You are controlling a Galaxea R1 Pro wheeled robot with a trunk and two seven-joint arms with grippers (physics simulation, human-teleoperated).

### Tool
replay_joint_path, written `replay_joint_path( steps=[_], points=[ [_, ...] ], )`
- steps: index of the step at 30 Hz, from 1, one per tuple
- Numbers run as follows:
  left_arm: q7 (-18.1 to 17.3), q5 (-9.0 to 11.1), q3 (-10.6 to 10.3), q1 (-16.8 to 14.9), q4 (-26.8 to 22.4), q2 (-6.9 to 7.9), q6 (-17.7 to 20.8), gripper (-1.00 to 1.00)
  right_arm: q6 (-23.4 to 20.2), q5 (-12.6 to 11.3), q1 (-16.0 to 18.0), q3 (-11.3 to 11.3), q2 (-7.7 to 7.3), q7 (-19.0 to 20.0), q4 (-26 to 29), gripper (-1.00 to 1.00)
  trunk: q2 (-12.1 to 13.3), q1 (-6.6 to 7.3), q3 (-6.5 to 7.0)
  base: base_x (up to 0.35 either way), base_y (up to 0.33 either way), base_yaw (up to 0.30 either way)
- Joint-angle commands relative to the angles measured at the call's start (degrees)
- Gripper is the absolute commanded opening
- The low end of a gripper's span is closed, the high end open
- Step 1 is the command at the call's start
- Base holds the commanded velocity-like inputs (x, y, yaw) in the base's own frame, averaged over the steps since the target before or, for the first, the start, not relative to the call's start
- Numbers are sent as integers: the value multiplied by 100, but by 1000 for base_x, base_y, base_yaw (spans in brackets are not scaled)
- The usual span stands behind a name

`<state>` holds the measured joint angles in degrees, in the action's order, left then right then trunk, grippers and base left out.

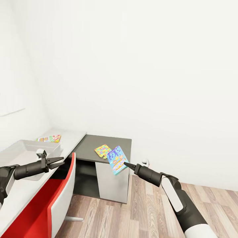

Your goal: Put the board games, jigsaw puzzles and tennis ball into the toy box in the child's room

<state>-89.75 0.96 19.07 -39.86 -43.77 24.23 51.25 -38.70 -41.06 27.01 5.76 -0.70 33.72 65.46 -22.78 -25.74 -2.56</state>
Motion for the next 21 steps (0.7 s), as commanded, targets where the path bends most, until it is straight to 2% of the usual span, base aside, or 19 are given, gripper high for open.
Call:
replay_joint_path(
  steps=[1, 9, 18, 21],
  points=[
    [-25, -7, 1, -5, 0, 1, 61, 100, -32, -35, 6, 4, -3, -9, 2, -100, -13, -4, -14, 0, 0, 31],
    [-25, -8, 8, -5, 0, 11, 61, 100, -25, -26, 6, 19, 13, -19, 2, -100, -13, -4, -14, 0, -2, 212],
    [-25, -8, 7, -7, 0, 11, 61, 100, -31, 357, 6, 15, 52, -15, 2, -100, -13, -4, -14, 0, -138, 284],
    [-25, -8, 5, -5, 0, 11, 61, 100, -32, 407, 6, 10, 50, -15, 2, -100, -13, -4, -14, 0, -142, 289]
  ],
)
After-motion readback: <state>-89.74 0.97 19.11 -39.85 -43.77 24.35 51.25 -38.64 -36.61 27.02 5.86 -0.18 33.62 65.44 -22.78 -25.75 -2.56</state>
